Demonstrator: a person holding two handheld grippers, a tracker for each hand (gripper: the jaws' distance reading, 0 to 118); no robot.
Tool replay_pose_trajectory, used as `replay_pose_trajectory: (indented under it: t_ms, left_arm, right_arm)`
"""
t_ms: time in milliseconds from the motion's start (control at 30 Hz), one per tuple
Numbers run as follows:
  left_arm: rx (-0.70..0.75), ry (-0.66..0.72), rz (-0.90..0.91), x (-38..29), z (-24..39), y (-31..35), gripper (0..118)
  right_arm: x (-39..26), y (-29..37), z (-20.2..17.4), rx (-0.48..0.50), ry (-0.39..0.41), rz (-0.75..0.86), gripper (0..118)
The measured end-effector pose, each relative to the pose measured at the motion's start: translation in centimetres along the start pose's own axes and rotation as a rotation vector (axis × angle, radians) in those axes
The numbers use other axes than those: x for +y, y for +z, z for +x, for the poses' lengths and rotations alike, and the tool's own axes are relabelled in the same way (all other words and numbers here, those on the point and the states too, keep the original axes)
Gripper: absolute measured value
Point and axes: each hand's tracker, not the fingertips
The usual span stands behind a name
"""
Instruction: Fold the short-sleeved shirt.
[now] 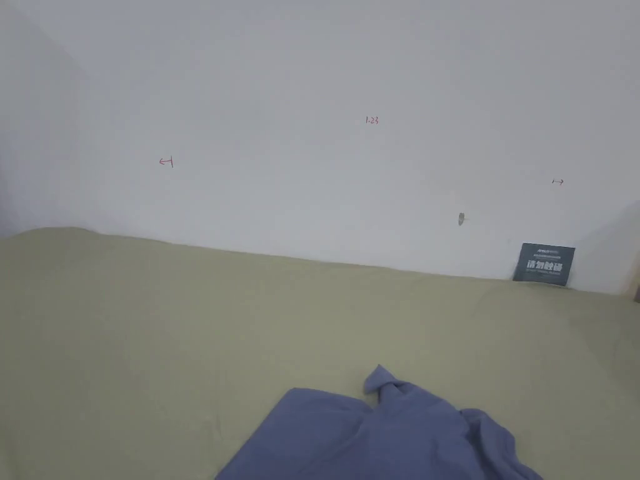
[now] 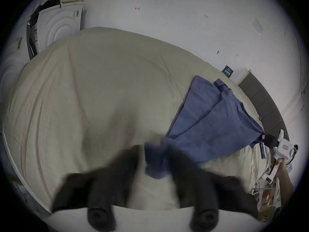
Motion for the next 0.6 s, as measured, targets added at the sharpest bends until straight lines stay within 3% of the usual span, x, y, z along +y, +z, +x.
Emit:
replay_pose_trajectory:
  t_ms: [33,67,100,133,167,300,367,400,467,500,600]
  left_arm:
    - [-0.003,0.0,0.005,0.1,0.1,0.3,80]
    - [-0.016,0.008,0.017,0.2,0.3,0.8,106]
    - [-0.055,0.022,0.05,0.3,0.5,1.4,113]
    - [-0.093,0.029,0.1,0.4,0.6,2.2,113]
    - [-0.118,0.028,0.121,0.8,1.0,3.0,113]
    - [-0.055,-0.133,0.329,1.0,3.5,5.6,110]
    - [-0.014,-0.225,0.452,0.6,4.9,6.9,93]
    - [-0.004,-0.25,0.474,0.3,5.7,7.2,75]
    - [0.066,-0.304,0.503,0.0,7.1,7.4,10]
    - [0.1,-0.32,0.498,-0.1,7.7,7.2,1]
    - [0.074,-0.298,0.469,-0.6,7.8,6.4,0]
  right_arm:
    - [0.1,0.5,-0.4,-0.011,-0.006,0.02,51]
    - [0.4,1.1,-0.5,-0.008,-0.016,0.036,77]
    - [0.7,1.6,-0.7,-0.003,-0.016,0.053,103]
    - [0.9,2.5,-1.1,-0.008,-0.006,0.103,118]
    - [1.0,3.6,-1.6,0.0,0.017,0.201,116]
    - [1.4,6.2,-4.0,-0.072,0.126,0.278,116]
    - [1.0,7.3,-5.1,-0.106,0.174,0.303,109]
    - [0.8,7.6,-5.5,-0.113,0.185,0.303,97]
    - [0.4,8.1,-6.5,-0.12,0.212,0.301,28]
    - [0.1,8.0,-6.9,-0.141,0.23,0.298,8]
    - [-0.7,8.0,-7.3,-0.164,0.234,0.289,8]
